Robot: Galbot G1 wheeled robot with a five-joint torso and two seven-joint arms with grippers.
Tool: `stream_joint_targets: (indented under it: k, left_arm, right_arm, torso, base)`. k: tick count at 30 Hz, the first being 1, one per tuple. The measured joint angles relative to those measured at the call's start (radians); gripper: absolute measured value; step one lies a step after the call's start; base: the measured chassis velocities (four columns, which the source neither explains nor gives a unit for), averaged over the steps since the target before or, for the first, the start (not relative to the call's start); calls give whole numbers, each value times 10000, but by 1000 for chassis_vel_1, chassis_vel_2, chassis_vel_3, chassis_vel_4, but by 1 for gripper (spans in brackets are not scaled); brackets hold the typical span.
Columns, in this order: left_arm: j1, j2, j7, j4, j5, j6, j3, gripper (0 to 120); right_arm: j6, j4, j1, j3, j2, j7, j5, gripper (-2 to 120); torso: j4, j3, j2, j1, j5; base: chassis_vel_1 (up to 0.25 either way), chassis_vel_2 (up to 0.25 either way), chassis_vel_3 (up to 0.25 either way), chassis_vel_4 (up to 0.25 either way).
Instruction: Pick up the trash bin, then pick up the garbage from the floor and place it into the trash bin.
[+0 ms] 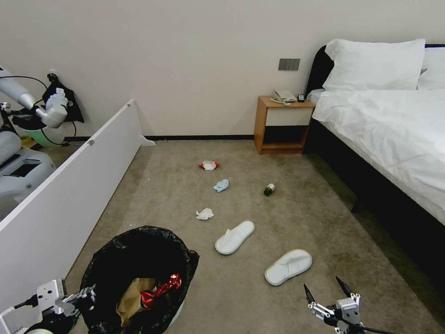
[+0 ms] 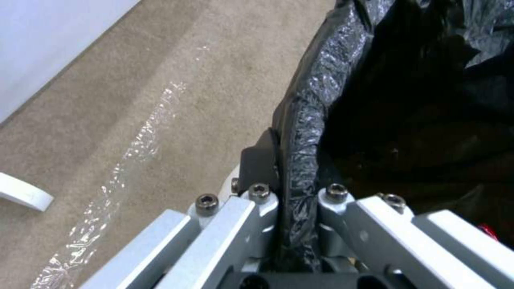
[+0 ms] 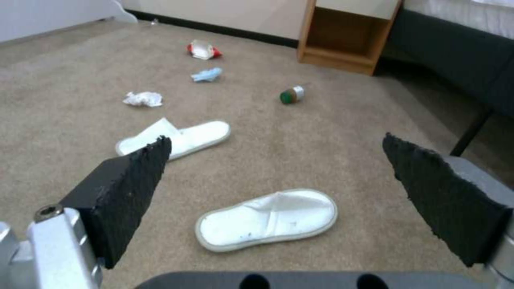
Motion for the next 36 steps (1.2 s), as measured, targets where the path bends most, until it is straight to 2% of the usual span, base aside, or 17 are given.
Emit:
stream_joint_targets:
  k: [12, 36]
  left_arm:
    - [5, -31, 6, 0, 37, -3, 20, 3]
    - [-9, -5, 13, -10, 22, -12, -37, 3]
  right_arm:
    - [17, 0, -31, 28, -12, -235, 121, 100]
    - [12, -1, -15, 81, -55, -360, 187, 100]
  torso:
    - [0, -1, 0, 0, 0]
    - [0, 1, 0, 1, 0]
  base:
    - [0, 0, 0, 0]
    - [-57, 60, 59, -60]
